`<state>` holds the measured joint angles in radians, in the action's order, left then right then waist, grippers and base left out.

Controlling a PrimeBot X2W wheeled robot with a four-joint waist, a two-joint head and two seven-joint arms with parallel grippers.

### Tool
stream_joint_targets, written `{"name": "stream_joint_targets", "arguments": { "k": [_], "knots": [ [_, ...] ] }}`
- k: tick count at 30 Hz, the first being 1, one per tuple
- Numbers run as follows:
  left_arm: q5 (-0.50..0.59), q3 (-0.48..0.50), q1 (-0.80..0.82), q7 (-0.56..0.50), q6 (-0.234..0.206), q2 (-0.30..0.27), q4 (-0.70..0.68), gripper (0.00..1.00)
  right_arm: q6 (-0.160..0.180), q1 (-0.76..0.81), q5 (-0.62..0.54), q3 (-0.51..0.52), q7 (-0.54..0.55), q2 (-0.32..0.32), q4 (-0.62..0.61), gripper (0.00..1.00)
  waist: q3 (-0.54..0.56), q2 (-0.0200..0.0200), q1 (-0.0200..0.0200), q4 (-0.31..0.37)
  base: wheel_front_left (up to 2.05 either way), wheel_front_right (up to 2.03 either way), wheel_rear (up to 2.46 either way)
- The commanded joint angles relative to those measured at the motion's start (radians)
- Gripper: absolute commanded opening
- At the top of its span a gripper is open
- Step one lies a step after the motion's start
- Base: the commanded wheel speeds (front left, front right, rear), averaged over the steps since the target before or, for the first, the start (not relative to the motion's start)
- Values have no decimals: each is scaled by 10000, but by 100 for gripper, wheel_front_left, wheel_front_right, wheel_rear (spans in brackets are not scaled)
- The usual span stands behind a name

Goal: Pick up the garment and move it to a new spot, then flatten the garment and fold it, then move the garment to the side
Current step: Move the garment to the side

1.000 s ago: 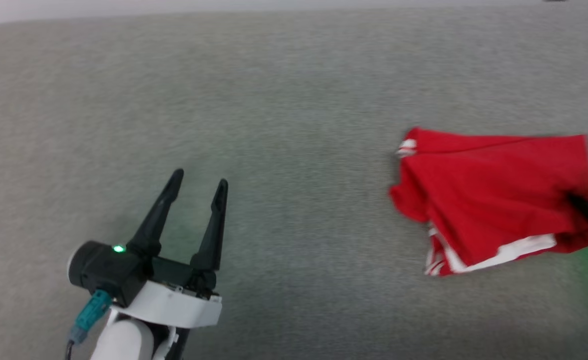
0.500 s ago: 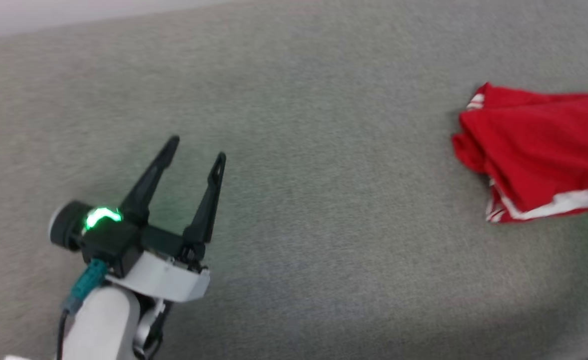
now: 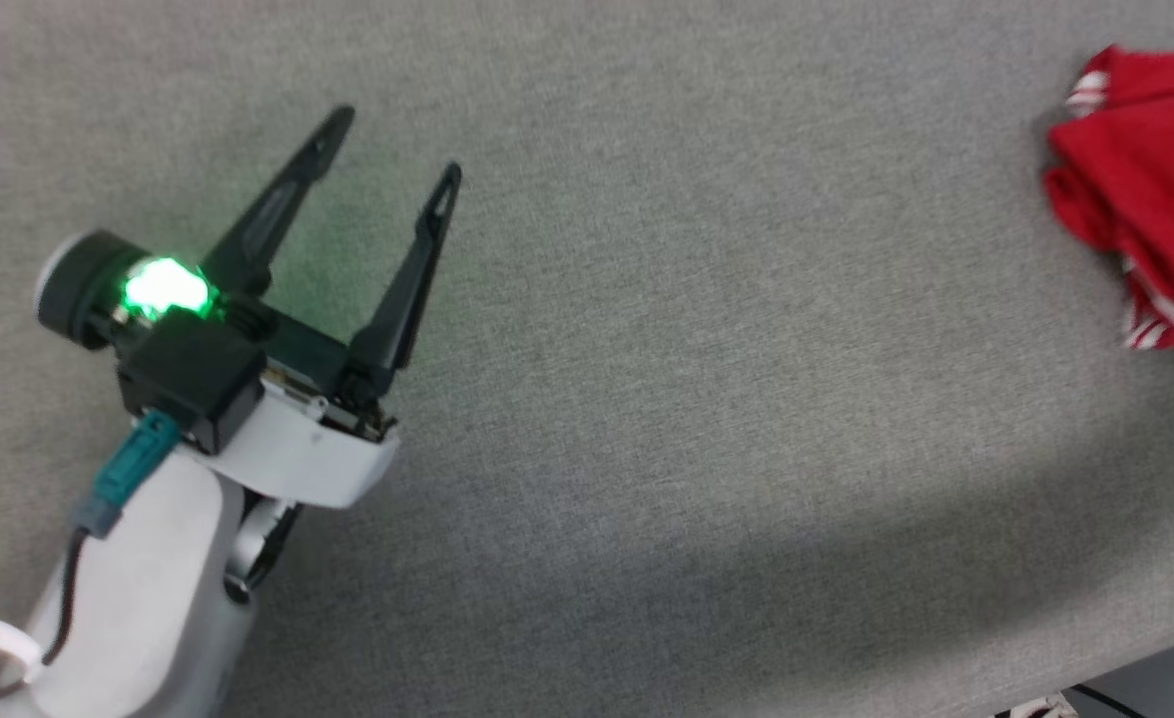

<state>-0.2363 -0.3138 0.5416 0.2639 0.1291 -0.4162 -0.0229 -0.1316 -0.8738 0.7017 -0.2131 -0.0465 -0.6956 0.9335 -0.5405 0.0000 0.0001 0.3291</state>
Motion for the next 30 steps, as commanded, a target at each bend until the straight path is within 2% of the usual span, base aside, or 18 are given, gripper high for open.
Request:
{"name": "stream_joint_targets", "arguments": {
  "k": [1,6,13,14,15,16,17,22,30],
  "knots": [
    [-50,-9,191,-4,21,-71,-42,100,20,-264,-245,4,-211,108,384,0,-333,0,-1,32,0,0,0],
    [-110,-1,365,-4,21,-165,-112,100,20,-1000,-669,6,-802,413,1687,0,-485,0,-1,-70,0,0,0],
    [-88,54,194,-4,21,-206,-69,100,20,-1545,-1034,25,-1545,683,2772,0,-533,0,-1,-162,0,0,0],
    [-95,83,164,-4,21,-211,-56,100,19,-1608,-1083,25,-1632,709,2899,16,-530,0,-1,-176,0,0,0],
    [-112,111,146,-4,21,-211,-43,100,19,-1648,-1118,23,-1695,726,2991,43,-521,0,-1,-188,0,0,0],
    [-124,138,120,-4,21,-202,-24,100,19,-1663,-1184,2,-1762,744,3070,88,-497,0,-1,-200,0,0,0],
    [-139,158,72,-4,21,-178,26,100,19,-1664,-1250,-14,-1820,764,3148,100,-445,0,-1,-215,0,0,0],
    [-340,267,-194,-4,21,46,433,100,20,-1478,-1546,-258,-1930,847,3331,100,-45,0,-1,-345,0,0,0],
    [-415,708,-1062,-4,21,796,787,100,20,-1021,-2029,-1009,-2012,994,3273,100,932,0,-1,-843,0,0,0]
  ]
}}
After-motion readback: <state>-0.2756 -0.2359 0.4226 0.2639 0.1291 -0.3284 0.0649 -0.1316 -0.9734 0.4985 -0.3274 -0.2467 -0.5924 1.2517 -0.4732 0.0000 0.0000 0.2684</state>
